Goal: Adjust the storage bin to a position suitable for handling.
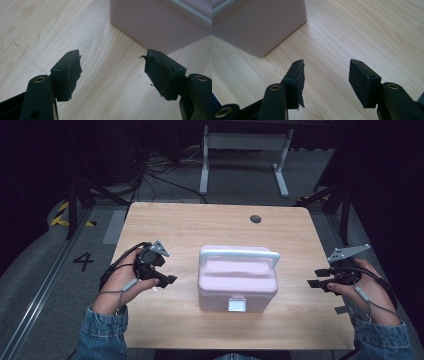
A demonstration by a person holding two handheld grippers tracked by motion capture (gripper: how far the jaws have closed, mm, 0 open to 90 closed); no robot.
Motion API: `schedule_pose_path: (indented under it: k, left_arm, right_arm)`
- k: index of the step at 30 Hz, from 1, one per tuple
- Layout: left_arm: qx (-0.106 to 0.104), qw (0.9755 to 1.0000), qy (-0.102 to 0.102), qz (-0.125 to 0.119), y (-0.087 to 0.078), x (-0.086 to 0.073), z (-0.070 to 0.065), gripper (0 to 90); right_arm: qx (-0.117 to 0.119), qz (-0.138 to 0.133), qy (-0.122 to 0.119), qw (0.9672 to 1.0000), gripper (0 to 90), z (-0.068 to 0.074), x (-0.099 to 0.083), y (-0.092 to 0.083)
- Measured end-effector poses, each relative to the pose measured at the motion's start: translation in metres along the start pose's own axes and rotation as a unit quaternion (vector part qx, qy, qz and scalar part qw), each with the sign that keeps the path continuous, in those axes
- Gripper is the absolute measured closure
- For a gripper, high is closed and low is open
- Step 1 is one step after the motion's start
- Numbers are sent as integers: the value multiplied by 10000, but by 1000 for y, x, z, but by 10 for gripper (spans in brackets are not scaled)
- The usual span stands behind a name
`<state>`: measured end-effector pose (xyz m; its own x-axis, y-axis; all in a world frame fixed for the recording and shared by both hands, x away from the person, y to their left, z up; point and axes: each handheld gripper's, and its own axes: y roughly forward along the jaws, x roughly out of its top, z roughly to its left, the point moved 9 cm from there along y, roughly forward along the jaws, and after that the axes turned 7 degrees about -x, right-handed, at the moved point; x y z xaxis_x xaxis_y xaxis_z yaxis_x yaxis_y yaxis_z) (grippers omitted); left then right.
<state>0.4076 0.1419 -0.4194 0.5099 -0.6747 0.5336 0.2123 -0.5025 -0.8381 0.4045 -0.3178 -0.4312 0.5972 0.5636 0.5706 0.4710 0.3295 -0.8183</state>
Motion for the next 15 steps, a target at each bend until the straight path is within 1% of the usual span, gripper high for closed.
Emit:
schedule_pose_path:
  k: [1, 2, 5, 6, 9, 10, 11, 12, 14, 15]
  left_arm:
    - [-46, 10000, 21, -25, -1, 2, -2, 299]
    - [-37, 9999, 28, -90, -2, 5, -3, 298]
    - [-93, 9995, 141, -258, -3, 13, -8, 294]
    - [-93, 9995, 141, -258, -3, 13, -8, 294]
    - [-185, 9984, 167, -503, -3, 23, -14, 292]
    - [-185, 9984, 167, -503, -3, 23, -14, 291]
    - [-182, 9977, 205, -618, -3, 30, -16, 290]
    - [-195, 9971, 196, -715, -3, 33, -18, 288]
    - [-218, 9966, 203, -762, -3, 36, -19, 287]
    - [-293, 9952, 210, -911, -2, 43, -22, 286]
  right_arm:
    - [8, -4, 5, 10000, 470, 0, 0, 0]
    - [5, -15, -7, 10000, 469, 0, 0, 1]
    - [18, 9, -9, 10000, 467, 2, -2, 1]
    - [24, 6, 15, 10000, 467, 2, -2, 0]
    - [-14, -13, 58, 10000, 463, 1, -3, -1]
    - [-12, -18, 52, 10000, 463, 1, -4, -1]
    - [-15, -10, 62, 10000, 463, 1, -4, -1]
    - [-27, 2, 70, 10000, 463, 1, -5, -1]
    - [-27, 3, 73, 10000, 462, 1, -5, -2]
    - [-23, -1, 81, 10000, 462, 2, -6, -2]
